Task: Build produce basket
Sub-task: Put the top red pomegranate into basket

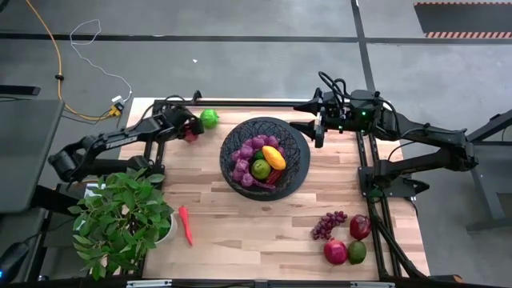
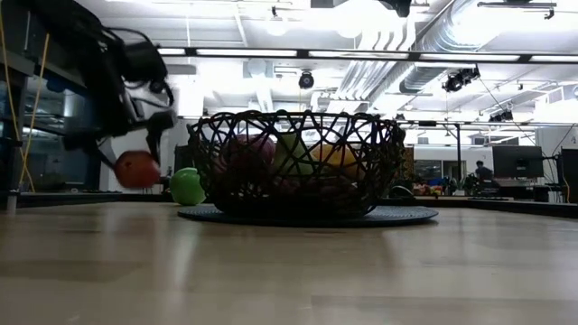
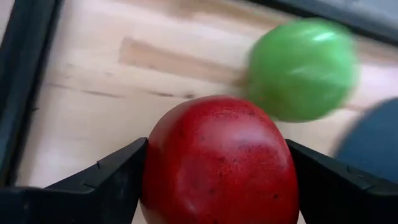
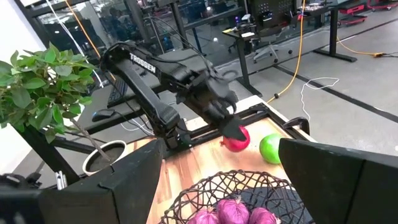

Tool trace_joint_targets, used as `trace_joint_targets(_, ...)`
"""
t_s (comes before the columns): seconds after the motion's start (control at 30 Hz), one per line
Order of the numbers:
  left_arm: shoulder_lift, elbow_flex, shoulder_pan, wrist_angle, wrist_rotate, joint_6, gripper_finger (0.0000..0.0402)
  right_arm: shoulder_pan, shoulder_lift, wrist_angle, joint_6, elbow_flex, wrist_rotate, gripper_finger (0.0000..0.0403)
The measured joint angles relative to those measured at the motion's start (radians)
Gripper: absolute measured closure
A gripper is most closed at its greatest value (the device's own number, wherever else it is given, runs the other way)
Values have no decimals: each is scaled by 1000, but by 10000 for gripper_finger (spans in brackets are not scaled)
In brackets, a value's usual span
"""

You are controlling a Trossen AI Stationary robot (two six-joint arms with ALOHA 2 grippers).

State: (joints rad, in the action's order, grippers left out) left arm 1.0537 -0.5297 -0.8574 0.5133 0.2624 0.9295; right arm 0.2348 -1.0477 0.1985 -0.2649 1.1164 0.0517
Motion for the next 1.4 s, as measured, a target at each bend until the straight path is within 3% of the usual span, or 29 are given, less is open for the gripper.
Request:
trace_joint_targets(0.2,-243,-9,1,-42,-77,-9,77,0,0,0,0,0,0,98)
trace_joint_targets(0.33,-401,-42,12,-173,-108,-49,77,0,0,0,0,0,0,98)
trace_joint_targets(0.5,-485,-99,36,-303,-132,-84,78,0,0,0,0,0,0,98)
trace_joint_targets(0.77,-373,-231,171,-422,-265,-269,78,0,0,-8,-32,0,0,98)
trace_joint_targets(1.0,-220,-372,343,-440,-299,-657,78,0,0,-50,-31,1,25,98)
trace_joint_targets(1.2,-152,-406,464,-521,-314,-700,77,0,-3,-58,9,-22,35,98)
trace_joint_targets(1.4,-83,-406,565,-540,-268,-751,75,0,-14,-209,-67,-166,41,98)
